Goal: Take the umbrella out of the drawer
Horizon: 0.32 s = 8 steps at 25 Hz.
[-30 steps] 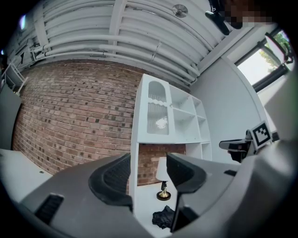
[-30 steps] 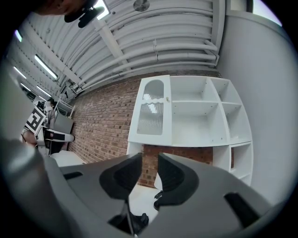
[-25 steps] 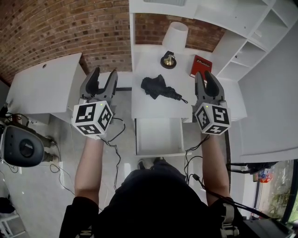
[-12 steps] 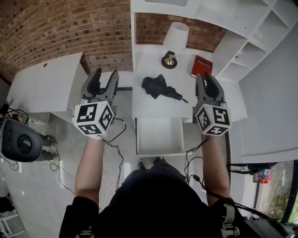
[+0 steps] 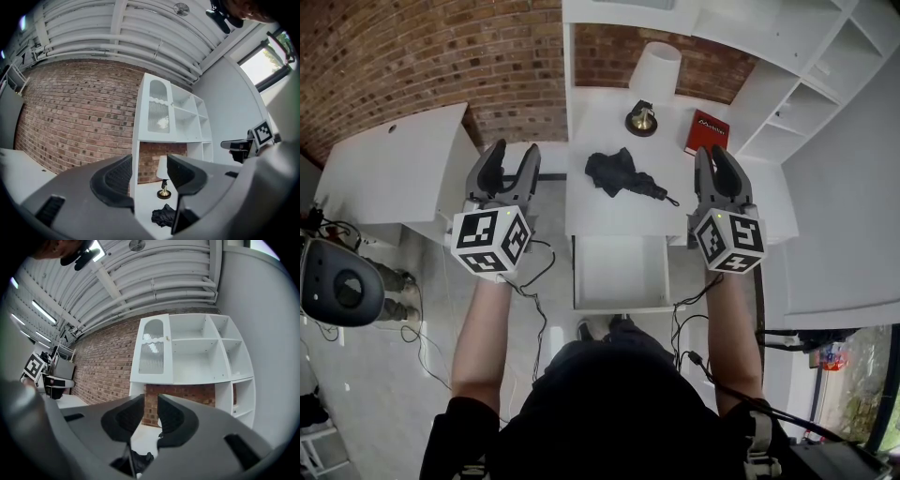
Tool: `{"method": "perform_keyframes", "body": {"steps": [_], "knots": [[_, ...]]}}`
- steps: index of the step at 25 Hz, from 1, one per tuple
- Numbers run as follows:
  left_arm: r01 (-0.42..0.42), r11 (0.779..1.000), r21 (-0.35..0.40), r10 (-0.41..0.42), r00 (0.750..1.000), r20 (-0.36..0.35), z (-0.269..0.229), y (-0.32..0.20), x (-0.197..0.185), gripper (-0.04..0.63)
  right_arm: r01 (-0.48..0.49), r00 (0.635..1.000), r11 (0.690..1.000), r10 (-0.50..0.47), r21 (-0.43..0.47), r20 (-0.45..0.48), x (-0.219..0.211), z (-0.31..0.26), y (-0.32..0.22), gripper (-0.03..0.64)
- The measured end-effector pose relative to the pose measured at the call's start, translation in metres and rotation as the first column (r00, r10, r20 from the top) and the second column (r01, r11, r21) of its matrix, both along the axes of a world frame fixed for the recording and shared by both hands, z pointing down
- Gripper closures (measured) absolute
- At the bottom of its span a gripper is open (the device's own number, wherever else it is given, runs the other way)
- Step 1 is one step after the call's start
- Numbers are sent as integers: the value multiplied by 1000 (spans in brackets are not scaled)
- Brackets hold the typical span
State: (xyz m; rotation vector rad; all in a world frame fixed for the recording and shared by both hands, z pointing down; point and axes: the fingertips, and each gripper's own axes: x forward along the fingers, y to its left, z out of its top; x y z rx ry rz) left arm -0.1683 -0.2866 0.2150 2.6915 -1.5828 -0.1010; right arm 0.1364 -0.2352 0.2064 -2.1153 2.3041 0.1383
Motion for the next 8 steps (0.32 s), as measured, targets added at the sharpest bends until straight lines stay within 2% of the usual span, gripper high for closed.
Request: {"method": "perform_keyframes", "body": {"steps": [8], "knots": [[-3,1000,-5,3,1000,2,2,1,7,367,6,1000,1000,-6,-4,5,4,3,1,537]]}}
